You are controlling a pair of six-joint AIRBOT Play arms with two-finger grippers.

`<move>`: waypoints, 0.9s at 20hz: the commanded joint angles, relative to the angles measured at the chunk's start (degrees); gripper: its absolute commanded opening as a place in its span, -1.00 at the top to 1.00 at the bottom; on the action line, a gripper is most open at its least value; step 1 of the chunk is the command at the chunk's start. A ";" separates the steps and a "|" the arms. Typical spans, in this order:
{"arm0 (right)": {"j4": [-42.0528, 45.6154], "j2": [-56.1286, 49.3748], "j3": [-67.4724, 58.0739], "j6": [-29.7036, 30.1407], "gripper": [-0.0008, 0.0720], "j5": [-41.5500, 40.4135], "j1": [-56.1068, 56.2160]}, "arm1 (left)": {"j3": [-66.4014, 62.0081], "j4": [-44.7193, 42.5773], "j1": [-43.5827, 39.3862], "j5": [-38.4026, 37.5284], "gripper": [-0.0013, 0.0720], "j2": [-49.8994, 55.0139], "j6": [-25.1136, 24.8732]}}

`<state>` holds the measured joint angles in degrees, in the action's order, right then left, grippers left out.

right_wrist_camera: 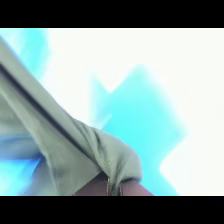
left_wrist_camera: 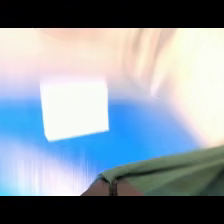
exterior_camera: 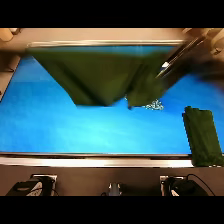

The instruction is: Fold the shirts.

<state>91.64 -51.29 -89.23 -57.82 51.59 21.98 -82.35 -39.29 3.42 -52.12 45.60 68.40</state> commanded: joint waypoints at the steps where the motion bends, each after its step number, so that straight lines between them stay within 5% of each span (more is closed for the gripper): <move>1: 4.81 9.51 -14.95 -0.02 0.92 -6.43 -0.04 | -19.34 1.36 0.07 14.88 0.90 -5.84 -1.81; 8: 4.92 12.35 -15.58 -0.81 0.92 -2.47 -0.04 | -21.14 -3.58 0.07 11.39 0.90 -6.05 -1.31; 14: 6.45 -1.22 -14.36 2.05 0.92 23.58 -0.04 | -10.40 -15.13 0.07 3.82 0.90 -0.70 4.09; 18: 0.85 -15.58 -3.13 1.97 0.92 12.11 -0.04 | 4.09 -20.06 0.07 1.77 0.90 5.88 4.04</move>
<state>93.43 -58.08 -98.30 -56.16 67.00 21.98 -86.89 -54.78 3.42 -48.12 47.59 71.81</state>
